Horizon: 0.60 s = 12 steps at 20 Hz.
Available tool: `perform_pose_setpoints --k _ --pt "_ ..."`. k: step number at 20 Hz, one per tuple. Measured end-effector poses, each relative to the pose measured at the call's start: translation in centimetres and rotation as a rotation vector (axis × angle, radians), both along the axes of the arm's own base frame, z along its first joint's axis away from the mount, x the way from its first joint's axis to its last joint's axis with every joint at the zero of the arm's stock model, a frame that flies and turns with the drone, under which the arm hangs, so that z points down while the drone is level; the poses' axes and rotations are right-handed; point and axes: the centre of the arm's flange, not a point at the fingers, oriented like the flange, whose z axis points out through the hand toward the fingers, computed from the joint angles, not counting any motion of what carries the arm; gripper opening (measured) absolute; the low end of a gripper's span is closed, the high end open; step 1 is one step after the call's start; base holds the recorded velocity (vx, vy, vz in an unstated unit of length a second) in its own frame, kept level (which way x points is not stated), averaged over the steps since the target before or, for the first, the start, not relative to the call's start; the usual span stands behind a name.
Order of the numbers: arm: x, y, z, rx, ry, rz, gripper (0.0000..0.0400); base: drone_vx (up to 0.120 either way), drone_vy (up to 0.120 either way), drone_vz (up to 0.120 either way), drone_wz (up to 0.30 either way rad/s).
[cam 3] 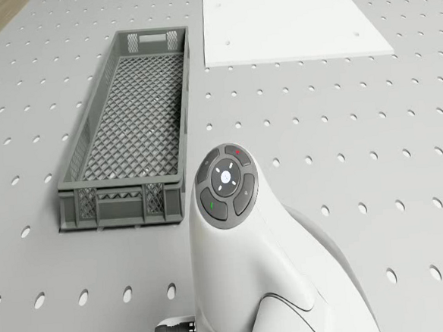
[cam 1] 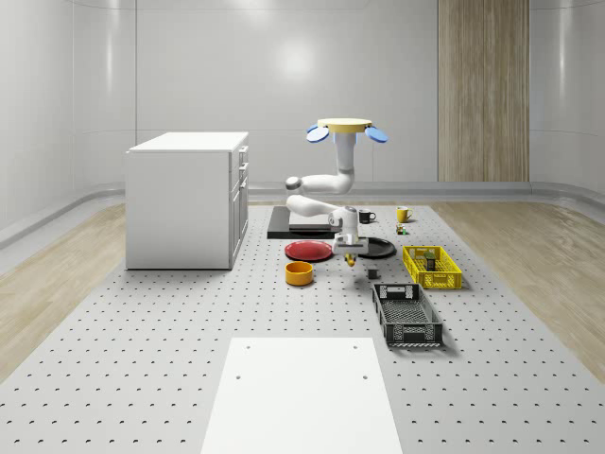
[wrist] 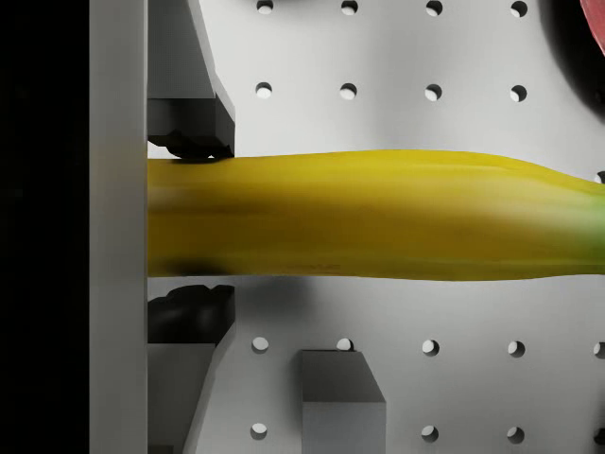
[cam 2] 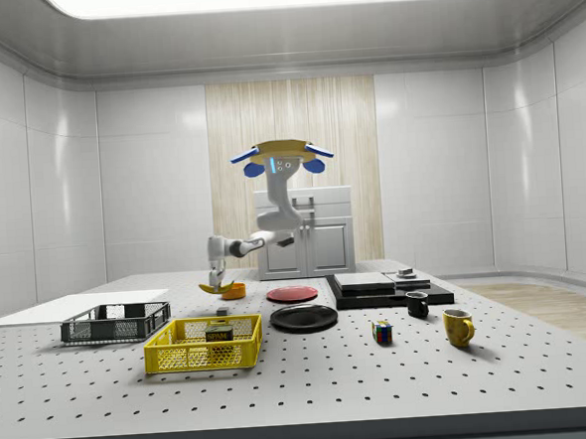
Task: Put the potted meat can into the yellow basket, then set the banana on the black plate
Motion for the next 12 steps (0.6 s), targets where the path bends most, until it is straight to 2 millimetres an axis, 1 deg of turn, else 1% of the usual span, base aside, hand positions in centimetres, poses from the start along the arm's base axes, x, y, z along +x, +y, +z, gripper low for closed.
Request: perform_pose_setpoints --k 12 --pt "0.0 0.0 -0.06 0.0 0.0 -0.004 0.0195 -0.12 0.12 0.0 0.0"
